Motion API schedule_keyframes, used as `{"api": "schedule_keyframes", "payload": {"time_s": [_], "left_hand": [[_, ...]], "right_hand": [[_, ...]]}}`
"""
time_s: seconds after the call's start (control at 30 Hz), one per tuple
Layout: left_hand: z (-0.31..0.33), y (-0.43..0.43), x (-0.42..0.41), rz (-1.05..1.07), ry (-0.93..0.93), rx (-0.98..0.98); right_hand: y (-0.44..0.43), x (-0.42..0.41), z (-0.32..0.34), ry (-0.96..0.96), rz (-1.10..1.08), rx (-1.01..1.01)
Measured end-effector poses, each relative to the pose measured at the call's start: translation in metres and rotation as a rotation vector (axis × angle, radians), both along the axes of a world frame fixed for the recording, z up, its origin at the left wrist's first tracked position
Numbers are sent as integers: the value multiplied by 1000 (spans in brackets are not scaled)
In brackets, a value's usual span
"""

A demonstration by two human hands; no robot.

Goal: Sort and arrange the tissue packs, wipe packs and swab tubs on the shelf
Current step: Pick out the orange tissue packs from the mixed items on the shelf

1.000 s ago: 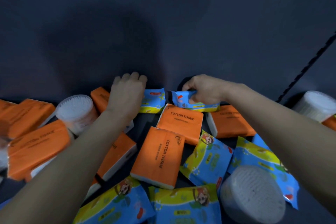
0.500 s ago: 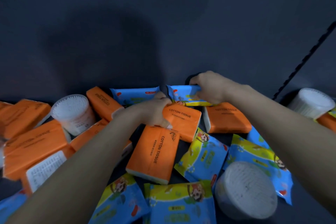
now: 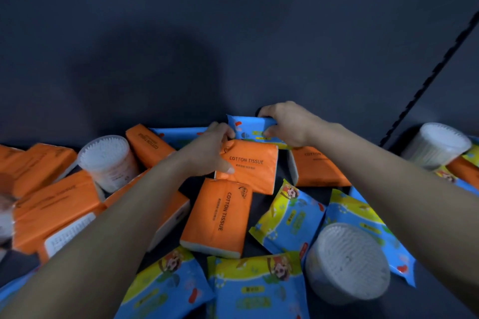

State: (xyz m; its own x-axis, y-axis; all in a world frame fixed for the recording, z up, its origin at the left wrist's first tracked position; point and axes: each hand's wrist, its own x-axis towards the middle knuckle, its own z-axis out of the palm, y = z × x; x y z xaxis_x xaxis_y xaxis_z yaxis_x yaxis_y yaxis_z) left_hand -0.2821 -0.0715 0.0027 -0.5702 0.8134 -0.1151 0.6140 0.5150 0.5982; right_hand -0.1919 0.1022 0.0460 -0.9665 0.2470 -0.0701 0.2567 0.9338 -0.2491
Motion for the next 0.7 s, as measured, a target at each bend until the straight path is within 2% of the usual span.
{"api": "schedule_keyframes", "payload": {"time_s": [0.27, 0.4, 0.53, 0.7], "left_hand": [[14, -25, -14, 22, 139, 67], [17, -39, -15, 108, 146, 38], [22, -41, -9, 100, 123, 69], [23, -25, -1, 34, 162, 98]], "right_hand": [[-15, -6, 1, -22, 41, 6], [-16, -5, -8, -78, -42, 185], [-13, 4, -4, -9, -80, 413], [4, 27, -3, 52, -185, 475]]}}
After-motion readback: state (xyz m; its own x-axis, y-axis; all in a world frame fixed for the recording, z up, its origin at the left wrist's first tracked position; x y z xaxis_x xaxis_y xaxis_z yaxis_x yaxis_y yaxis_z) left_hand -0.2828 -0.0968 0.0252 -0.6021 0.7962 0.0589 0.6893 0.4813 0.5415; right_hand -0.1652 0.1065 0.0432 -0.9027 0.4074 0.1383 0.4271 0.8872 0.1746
